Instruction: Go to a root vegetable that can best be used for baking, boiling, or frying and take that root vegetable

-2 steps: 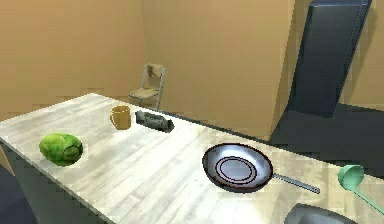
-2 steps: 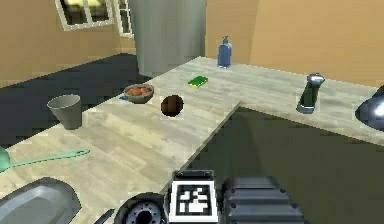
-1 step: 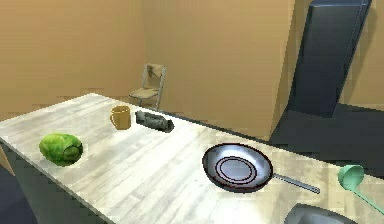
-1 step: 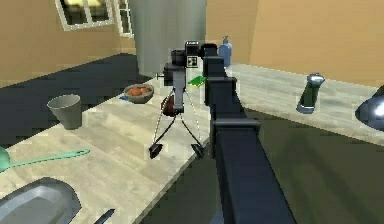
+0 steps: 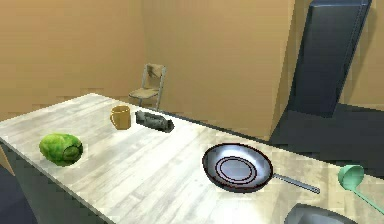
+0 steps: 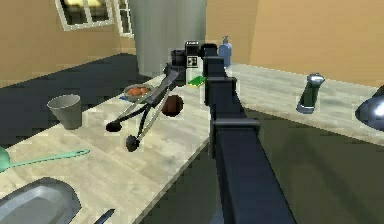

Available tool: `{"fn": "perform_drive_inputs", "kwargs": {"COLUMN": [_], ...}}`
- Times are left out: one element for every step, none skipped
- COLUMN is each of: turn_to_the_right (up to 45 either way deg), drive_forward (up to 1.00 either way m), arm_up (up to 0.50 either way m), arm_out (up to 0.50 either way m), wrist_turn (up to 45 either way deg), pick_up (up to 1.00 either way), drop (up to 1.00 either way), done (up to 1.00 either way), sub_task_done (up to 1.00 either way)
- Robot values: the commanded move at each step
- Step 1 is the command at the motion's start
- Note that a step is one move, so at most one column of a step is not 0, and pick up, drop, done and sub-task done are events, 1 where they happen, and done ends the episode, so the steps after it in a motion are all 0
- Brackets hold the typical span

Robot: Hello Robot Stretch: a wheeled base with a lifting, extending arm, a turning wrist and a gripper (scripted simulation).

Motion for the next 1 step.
{"fn": "perform_drive_inputs", "kwargs": {"turn_to_the_right": [0.0], "drive_forward": [0.00], "arm_up": [0.00], "arm_out": [0.00], "wrist_turn": [45.0], "pick_up": [0.00], "drop": [0.00], "done": [0.00], "sub_task_done": [0.00]}}
